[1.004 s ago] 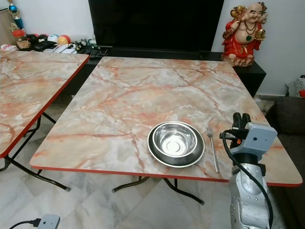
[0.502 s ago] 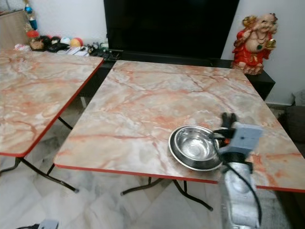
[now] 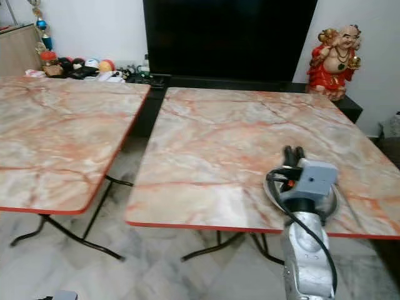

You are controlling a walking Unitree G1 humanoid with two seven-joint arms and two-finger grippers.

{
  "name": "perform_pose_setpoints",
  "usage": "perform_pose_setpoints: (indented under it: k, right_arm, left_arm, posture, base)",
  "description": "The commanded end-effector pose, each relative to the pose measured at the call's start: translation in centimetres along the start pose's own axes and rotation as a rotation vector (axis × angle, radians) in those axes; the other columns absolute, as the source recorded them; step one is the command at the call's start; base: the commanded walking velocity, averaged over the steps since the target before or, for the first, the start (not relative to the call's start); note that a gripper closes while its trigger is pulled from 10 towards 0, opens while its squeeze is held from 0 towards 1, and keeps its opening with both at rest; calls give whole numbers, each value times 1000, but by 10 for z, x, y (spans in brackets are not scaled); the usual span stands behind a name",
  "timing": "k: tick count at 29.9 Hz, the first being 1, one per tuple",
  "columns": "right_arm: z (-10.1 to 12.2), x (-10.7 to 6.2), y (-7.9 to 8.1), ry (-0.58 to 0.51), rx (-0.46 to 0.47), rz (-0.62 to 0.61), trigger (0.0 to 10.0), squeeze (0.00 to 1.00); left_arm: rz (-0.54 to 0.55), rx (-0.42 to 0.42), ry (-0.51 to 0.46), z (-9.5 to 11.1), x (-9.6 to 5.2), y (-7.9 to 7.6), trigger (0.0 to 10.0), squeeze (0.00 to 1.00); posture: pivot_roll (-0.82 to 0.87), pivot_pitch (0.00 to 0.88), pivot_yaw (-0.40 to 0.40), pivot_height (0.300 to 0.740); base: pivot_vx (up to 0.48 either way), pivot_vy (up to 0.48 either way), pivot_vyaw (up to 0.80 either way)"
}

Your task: Setting the table

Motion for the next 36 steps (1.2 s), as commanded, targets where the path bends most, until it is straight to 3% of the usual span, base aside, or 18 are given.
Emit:
perform_pose_setpoints:
  k: [1,36]
  right_arm:
    - [3,-2,-10,-7,-20,-30,10000,0]
    - [7,7,5,-12,4,3,10000,0]
  left_arm:
    - [-11,-7,6,-1,1,-4,10000,0]
    - [8,-21,8,-2,0,-1,10000,0]
  posture:
    - [-28,0,6,740]
    - [-15,57,-1,740]
  base:
    - [0,480,0]
    - [0,480,0]
Point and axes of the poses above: a point about 5 cm out from each wrist's last joint towards the gripper, its own x axis pointing out of the wrist towards the gripper, its own z axis along the axis of the wrist's last joint, y = z × x, the point moved 2 cm from there along x, pointing out of the wrist towards the gripper, and after that the axes turned 3 degrees about -x, right-handed, at the moved point
